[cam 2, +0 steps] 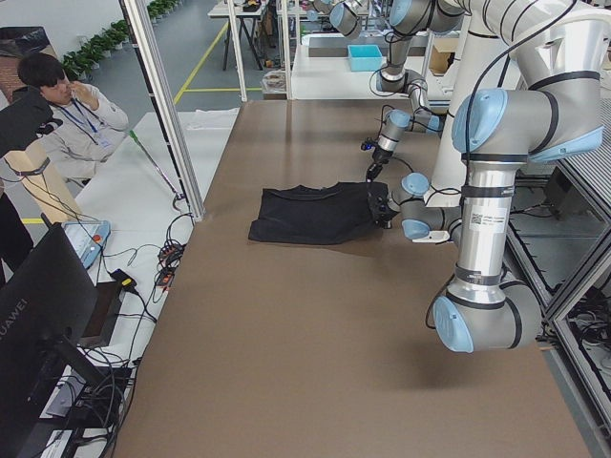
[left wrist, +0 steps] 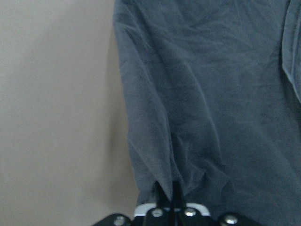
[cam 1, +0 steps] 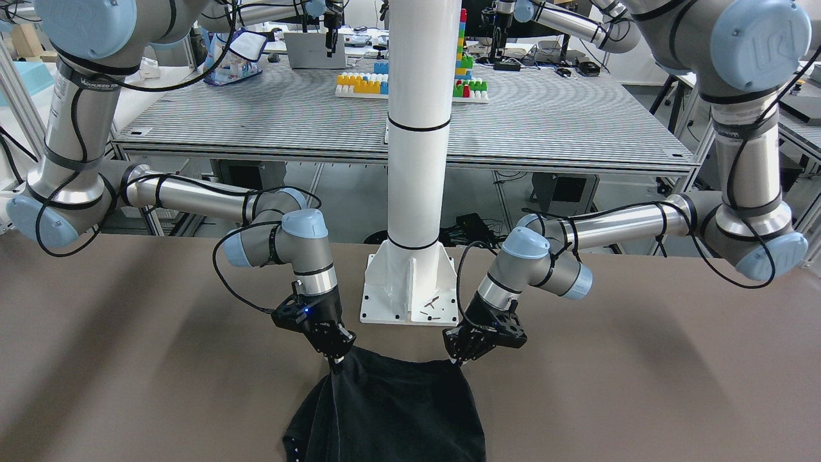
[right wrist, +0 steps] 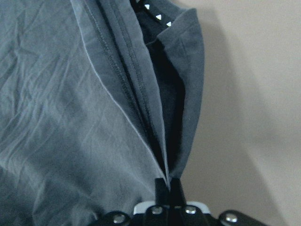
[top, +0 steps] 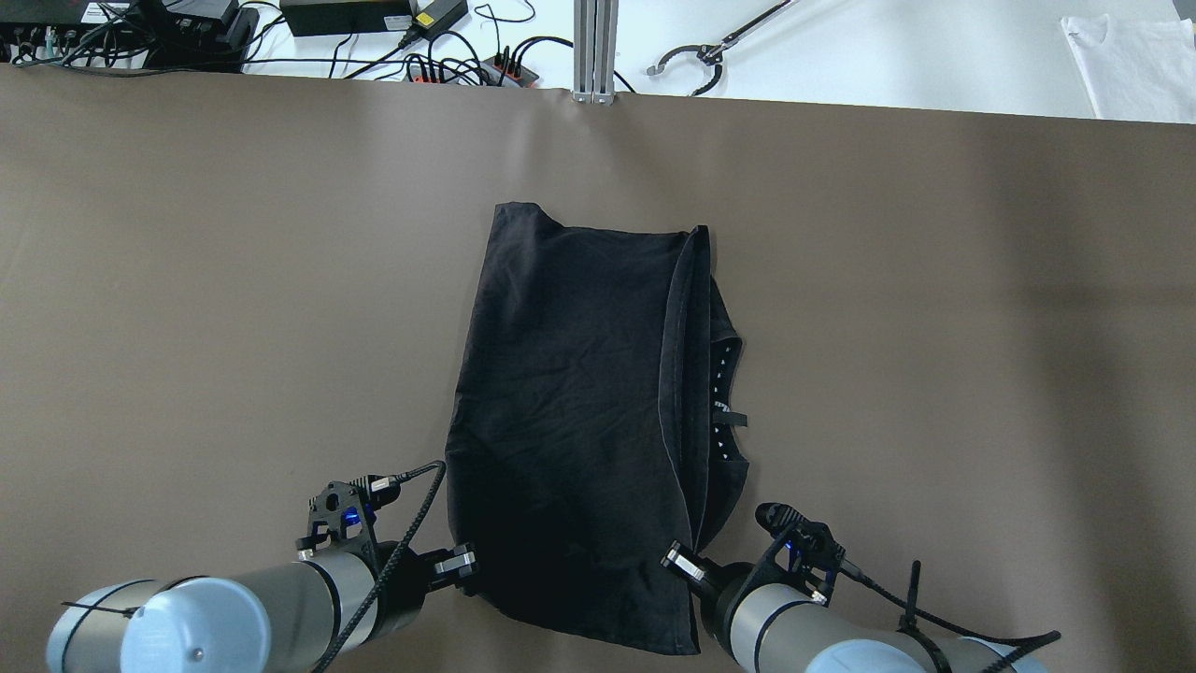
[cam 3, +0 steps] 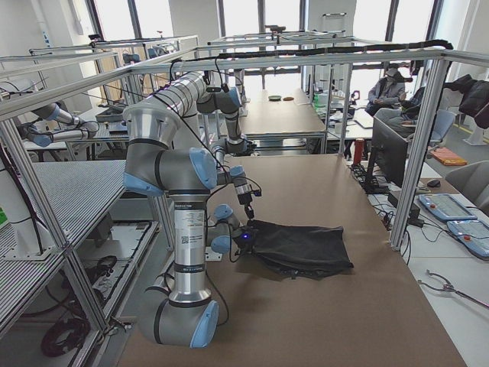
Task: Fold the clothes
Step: 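Lift the near edge with both grippers and fold it over toward the far edge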
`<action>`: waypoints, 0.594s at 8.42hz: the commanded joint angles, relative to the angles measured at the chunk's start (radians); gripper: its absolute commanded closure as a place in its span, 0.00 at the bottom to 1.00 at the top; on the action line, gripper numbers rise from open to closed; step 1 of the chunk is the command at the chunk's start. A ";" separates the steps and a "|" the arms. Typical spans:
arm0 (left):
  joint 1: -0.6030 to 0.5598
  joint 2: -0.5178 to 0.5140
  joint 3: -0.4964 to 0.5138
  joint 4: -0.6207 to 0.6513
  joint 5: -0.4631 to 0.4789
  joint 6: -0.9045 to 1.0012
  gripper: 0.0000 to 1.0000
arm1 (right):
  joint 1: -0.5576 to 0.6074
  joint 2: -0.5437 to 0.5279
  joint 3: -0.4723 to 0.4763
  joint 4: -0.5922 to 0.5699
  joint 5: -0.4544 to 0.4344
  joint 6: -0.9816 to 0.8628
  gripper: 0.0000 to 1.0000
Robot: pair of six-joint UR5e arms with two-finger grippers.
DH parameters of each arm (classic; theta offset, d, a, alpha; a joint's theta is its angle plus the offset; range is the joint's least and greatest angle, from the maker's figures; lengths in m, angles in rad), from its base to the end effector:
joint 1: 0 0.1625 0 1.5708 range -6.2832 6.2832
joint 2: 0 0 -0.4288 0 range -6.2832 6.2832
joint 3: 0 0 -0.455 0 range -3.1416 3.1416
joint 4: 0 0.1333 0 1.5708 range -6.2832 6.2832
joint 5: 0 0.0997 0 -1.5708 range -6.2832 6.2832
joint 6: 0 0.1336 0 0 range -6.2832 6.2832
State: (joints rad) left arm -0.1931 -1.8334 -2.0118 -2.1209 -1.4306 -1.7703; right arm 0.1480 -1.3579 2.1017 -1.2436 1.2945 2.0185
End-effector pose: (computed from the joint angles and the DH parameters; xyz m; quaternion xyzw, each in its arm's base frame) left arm 0.5744 -0.2672 0.2287 0.0549 0.5853 -0.1979 0.7844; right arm -0.5546 -0.2543 0.2476 0.0417 -0.5174 0.3172 0.7937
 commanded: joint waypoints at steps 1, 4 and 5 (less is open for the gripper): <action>-0.073 -0.073 -0.214 0.307 -0.111 0.027 1.00 | -0.013 -0.026 0.127 -0.028 -0.006 -0.001 1.00; -0.276 -0.202 -0.203 0.479 -0.301 0.103 1.00 | 0.056 -0.023 0.214 -0.101 0.009 -0.004 1.00; -0.320 -0.225 -0.194 0.502 -0.326 0.109 1.00 | 0.080 -0.014 0.237 -0.158 0.022 -0.004 1.00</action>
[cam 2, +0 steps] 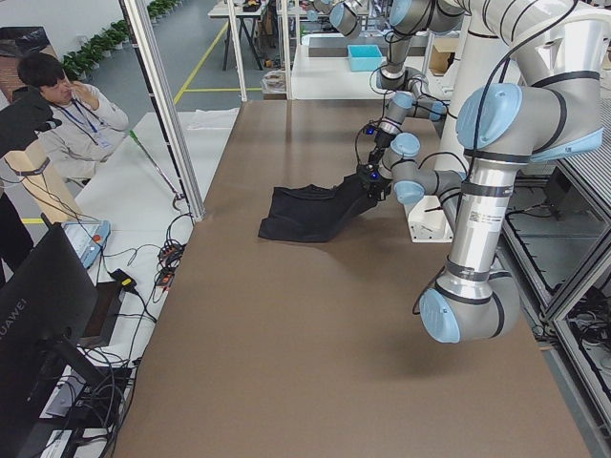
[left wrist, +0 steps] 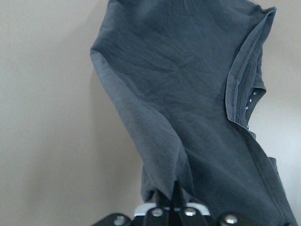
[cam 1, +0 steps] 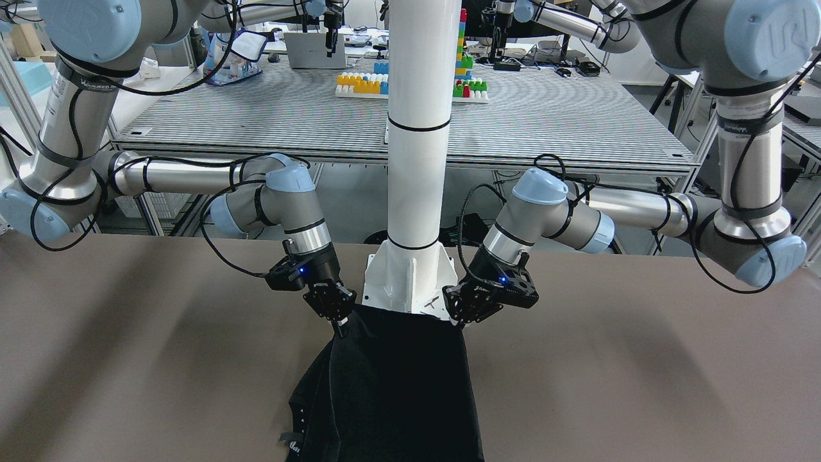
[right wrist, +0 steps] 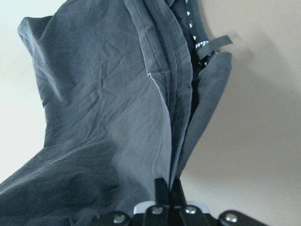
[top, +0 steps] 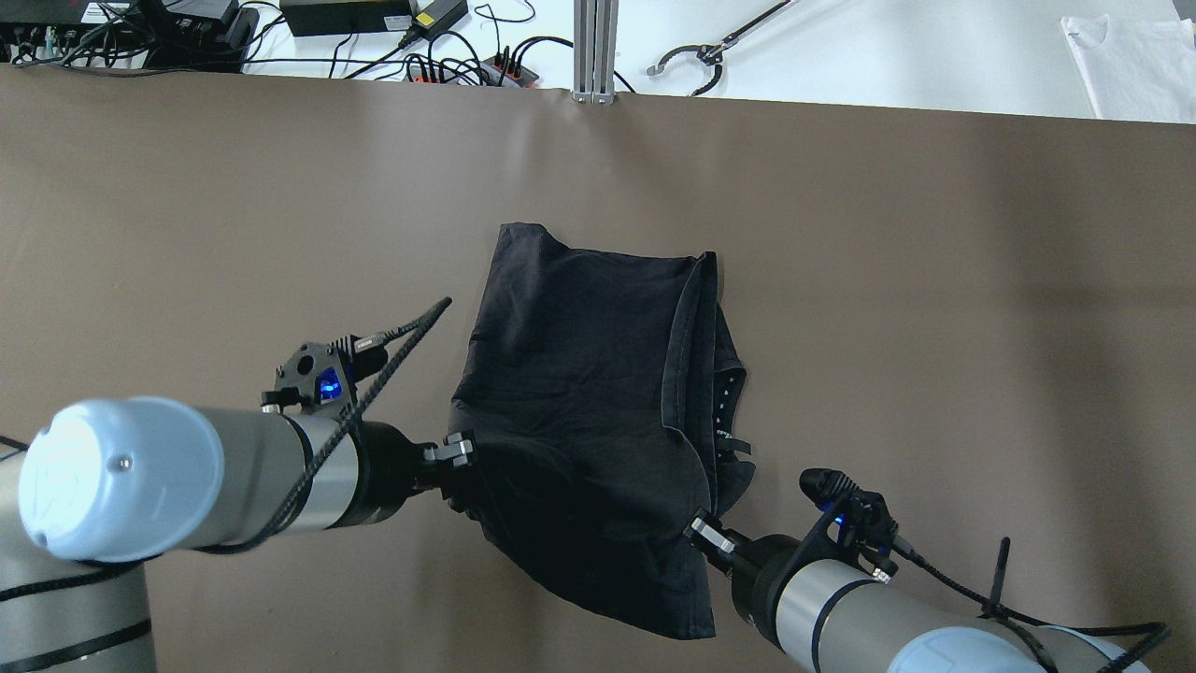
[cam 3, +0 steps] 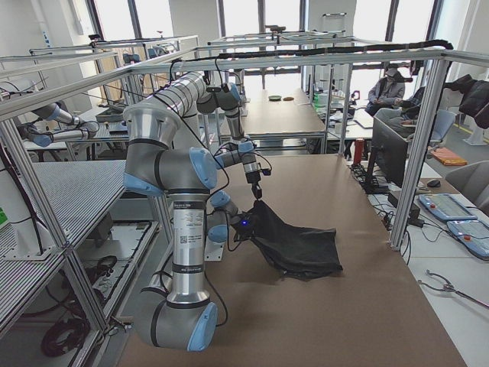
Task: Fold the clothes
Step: 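Lift the near edge with both grippers and fold it over toward the far edge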
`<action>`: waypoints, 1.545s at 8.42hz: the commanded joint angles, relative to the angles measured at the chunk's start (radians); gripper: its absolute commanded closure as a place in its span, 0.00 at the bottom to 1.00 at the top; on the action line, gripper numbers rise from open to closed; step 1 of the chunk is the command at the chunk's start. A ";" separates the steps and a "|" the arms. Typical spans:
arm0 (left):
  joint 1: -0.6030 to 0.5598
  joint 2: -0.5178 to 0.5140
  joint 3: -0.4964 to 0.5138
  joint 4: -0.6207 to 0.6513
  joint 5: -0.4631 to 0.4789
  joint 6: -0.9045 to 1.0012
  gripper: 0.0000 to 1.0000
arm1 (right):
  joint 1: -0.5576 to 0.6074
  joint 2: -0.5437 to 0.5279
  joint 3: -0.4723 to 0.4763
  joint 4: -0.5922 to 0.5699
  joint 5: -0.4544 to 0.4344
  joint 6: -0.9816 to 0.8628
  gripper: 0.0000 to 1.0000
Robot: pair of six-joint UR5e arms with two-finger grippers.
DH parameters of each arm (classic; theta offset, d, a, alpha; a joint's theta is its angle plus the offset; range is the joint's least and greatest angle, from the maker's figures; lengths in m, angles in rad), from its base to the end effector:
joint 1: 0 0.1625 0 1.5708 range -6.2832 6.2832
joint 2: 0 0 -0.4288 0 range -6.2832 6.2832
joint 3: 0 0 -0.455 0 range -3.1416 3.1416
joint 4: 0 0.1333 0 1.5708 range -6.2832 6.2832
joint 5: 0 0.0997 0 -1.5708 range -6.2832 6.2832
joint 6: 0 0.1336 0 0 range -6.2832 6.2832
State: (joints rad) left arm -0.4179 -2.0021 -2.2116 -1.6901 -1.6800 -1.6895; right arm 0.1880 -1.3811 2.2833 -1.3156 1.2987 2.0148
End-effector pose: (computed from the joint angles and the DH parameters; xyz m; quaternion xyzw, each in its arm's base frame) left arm 0.4610 -0.3346 0.1090 0.0388 0.5607 -0.1896 0.8051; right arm -0.4800 -0.2636 0.1870 0.0434 -0.5519 0.3283 0.7653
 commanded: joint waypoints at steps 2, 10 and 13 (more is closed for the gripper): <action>-0.192 -0.113 0.088 0.073 -0.153 0.063 1.00 | 0.158 0.030 0.030 -0.120 0.076 -0.024 1.00; -0.377 -0.504 0.878 -0.027 -0.144 0.375 1.00 | 0.435 0.365 -0.590 0.003 0.128 -0.281 1.00; -0.372 -0.500 1.104 -0.247 -0.060 0.440 0.14 | 0.471 0.447 -0.783 0.116 0.129 -0.379 0.11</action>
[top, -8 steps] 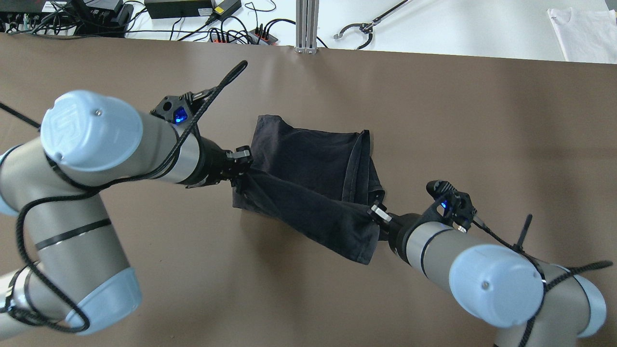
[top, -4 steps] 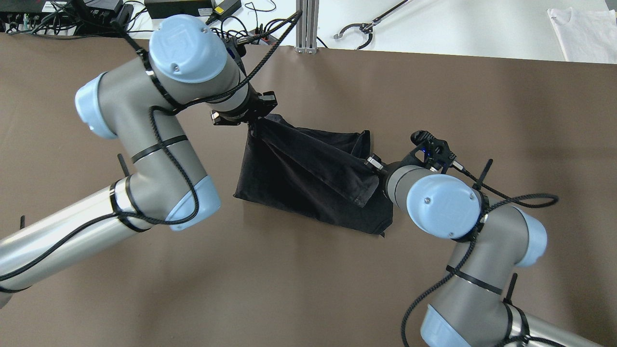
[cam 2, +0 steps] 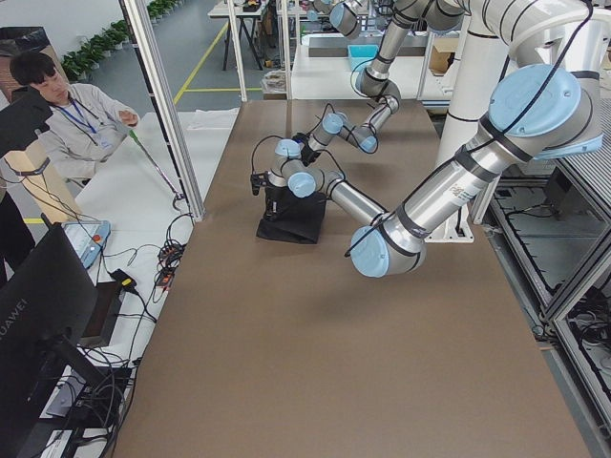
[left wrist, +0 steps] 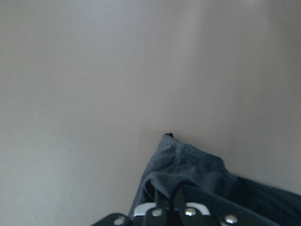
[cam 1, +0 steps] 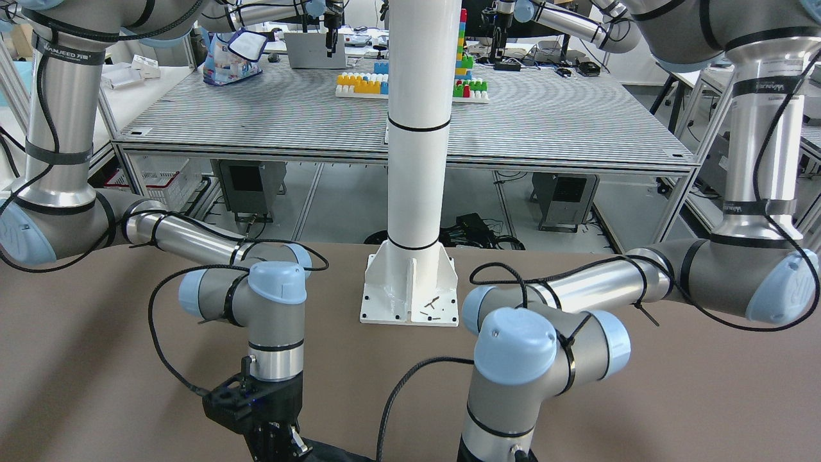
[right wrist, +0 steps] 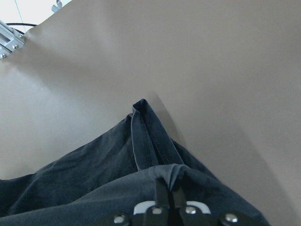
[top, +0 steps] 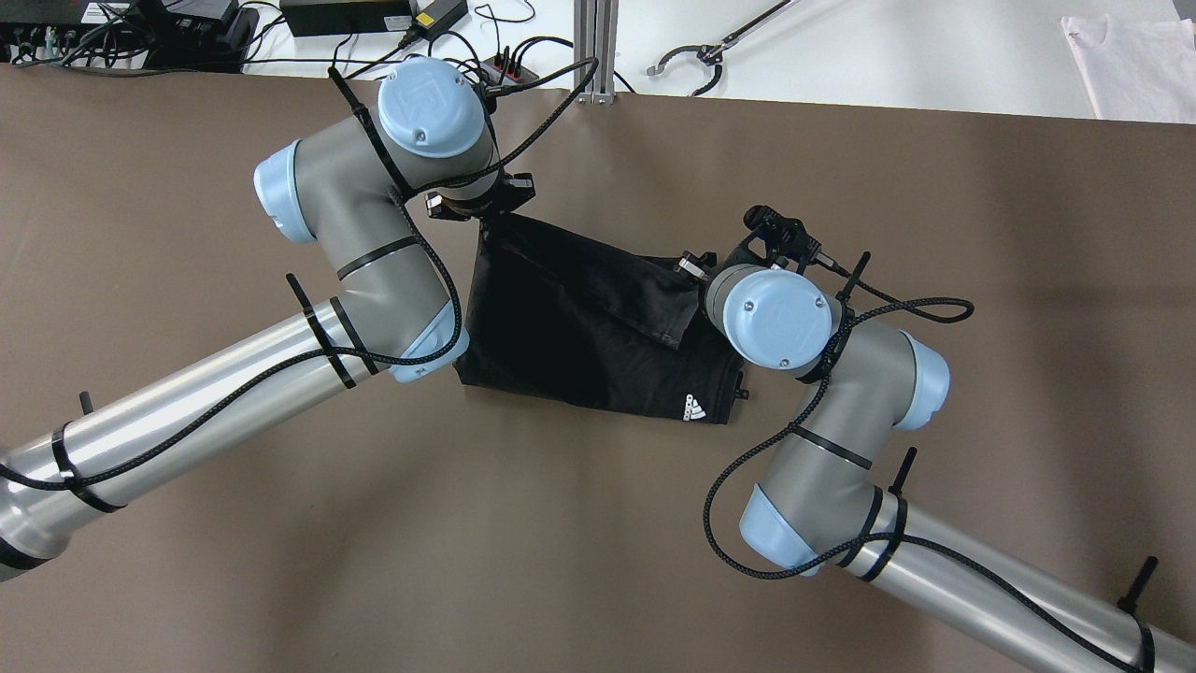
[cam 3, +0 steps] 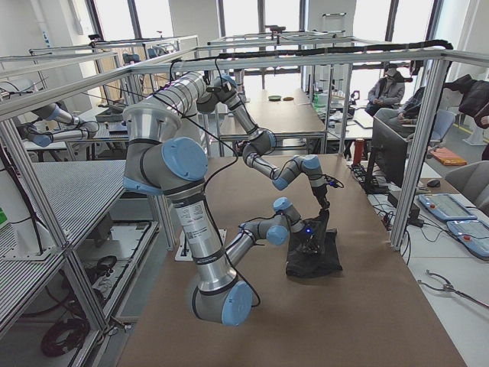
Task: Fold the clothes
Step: 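Lift the near edge with both grippers and fold it over toward the far edge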
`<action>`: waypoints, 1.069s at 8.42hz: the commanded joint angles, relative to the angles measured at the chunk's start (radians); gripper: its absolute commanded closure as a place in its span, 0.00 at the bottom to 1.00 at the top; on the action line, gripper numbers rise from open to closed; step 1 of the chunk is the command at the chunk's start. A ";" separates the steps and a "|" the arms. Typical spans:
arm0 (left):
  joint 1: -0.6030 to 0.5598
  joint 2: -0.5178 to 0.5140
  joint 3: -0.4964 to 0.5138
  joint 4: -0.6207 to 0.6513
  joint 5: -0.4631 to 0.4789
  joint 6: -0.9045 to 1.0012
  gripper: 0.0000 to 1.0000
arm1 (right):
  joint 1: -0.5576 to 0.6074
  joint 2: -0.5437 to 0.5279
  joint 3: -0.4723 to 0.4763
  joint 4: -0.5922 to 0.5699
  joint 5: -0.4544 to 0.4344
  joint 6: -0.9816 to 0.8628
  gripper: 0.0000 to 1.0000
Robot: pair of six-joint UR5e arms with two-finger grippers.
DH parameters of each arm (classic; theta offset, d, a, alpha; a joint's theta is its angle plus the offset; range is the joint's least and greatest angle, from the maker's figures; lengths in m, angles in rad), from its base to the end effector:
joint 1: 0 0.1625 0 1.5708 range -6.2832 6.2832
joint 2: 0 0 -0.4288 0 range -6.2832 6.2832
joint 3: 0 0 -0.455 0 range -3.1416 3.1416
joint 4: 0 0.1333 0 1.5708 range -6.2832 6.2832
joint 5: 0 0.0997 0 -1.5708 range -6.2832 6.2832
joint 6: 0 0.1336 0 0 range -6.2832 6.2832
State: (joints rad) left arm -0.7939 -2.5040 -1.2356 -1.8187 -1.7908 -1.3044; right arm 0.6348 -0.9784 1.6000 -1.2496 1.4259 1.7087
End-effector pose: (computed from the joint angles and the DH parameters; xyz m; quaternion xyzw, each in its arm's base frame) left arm 0.5457 -0.7036 0.1734 0.1199 0.4026 -0.1928 0.8868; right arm -0.5334 -0.5824 0.2503 0.1739 -0.4232 0.3653 0.8107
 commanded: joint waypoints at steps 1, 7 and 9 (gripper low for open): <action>0.002 0.008 0.119 -0.161 0.059 0.083 0.00 | 0.049 0.056 -0.098 0.050 0.022 -0.080 0.07; -0.113 0.083 -0.030 -0.176 -0.183 0.102 0.00 | 0.034 0.078 -0.109 0.050 0.074 0.145 0.34; -0.116 0.083 -0.028 -0.176 -0.183 0.112 0.00 | -0.032 0.078 -0.111 0.050 0.015 0.203 0.41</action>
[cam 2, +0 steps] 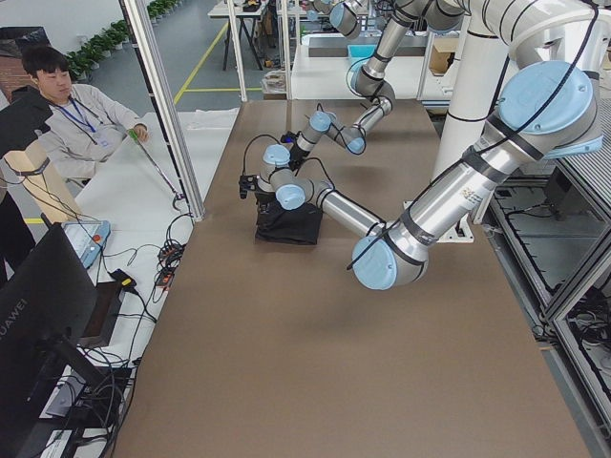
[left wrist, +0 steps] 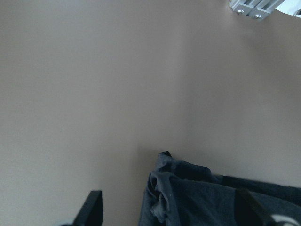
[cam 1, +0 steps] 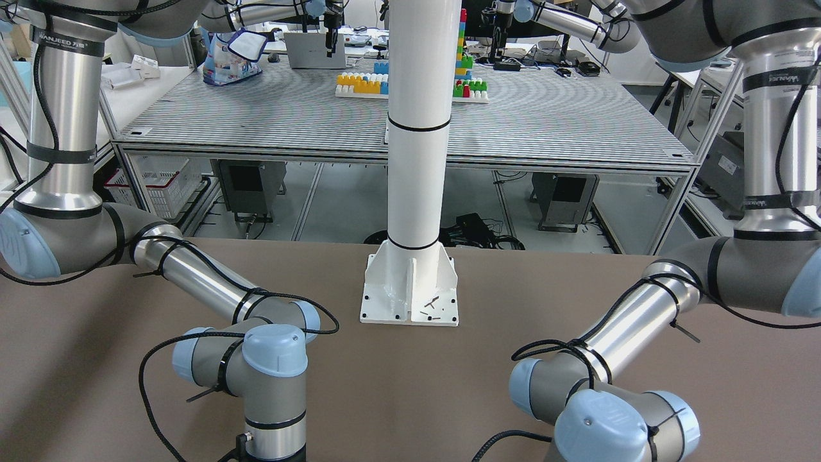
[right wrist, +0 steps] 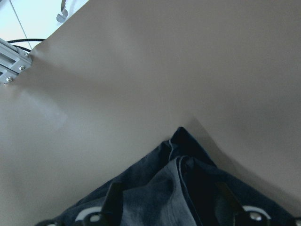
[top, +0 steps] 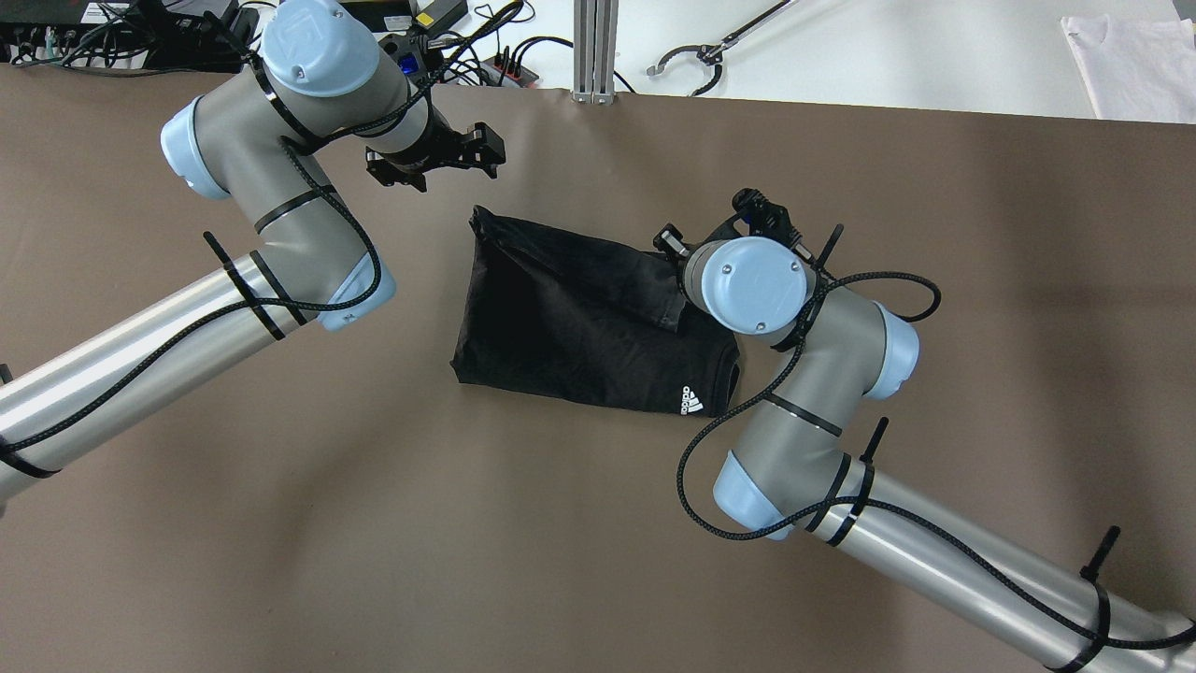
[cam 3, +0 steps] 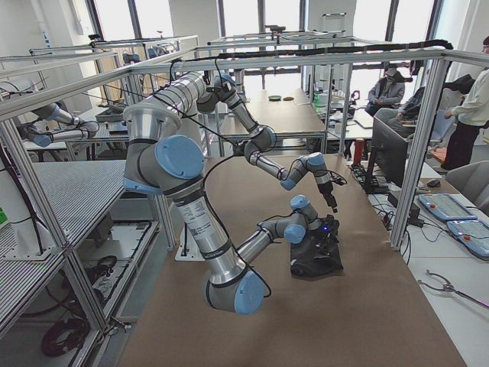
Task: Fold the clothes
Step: 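Lay the folded edge down and open both grippers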
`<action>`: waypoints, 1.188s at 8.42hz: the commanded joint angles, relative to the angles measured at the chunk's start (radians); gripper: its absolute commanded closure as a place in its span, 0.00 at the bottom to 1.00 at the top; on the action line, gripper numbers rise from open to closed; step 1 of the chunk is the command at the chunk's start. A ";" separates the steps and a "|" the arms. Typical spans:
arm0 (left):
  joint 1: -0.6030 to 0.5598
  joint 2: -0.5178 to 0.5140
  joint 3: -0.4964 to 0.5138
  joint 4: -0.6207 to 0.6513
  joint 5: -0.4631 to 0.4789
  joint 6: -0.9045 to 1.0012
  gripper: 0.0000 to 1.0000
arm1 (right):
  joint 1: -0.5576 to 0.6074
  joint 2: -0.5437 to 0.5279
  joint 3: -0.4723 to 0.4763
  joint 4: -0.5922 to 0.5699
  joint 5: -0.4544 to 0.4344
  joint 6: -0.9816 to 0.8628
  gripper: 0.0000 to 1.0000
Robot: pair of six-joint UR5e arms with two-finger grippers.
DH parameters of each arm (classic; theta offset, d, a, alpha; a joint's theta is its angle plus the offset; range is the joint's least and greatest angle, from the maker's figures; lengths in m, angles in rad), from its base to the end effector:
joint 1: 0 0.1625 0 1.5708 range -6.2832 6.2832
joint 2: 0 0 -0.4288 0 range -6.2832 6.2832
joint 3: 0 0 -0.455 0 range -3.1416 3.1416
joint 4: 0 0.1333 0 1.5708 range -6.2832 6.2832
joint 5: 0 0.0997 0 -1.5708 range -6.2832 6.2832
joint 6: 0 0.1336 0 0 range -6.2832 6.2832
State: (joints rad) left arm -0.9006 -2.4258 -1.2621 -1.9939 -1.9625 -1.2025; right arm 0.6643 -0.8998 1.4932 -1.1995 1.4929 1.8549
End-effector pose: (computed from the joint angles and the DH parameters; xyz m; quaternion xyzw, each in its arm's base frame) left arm 0.4762 -0.7334 0.1952 0.1322 0.4702 -0.1408 0.8612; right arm -0.5492 -0.6126 0.2378 0.1215 -0.4486 0.4203 0.7793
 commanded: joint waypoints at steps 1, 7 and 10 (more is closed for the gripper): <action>-0.009 0.007 -0.002 0.000 -0.010 0.015 0.00 | -0.087 -0.001 -0.017 0.001 -0.090 0.069 0.41; -0.014 0.016 -0.002 0.000 -0.007 0.023 0.00 | -0.066 0.004 -0.056 0.046 -0.114 0.044 1.00; -0.014 0.016 -0.003 0.001 -0.007 0.023 0.00 | 0.010 0.013 -0.123 0.072 -0.106 -0.011 1.00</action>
State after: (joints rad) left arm -0.9142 -2.4100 -1.2641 -1.9930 -1.9696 -1.1797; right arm 0.6250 -0.8944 1.4267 -1.1534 1.3827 1.8769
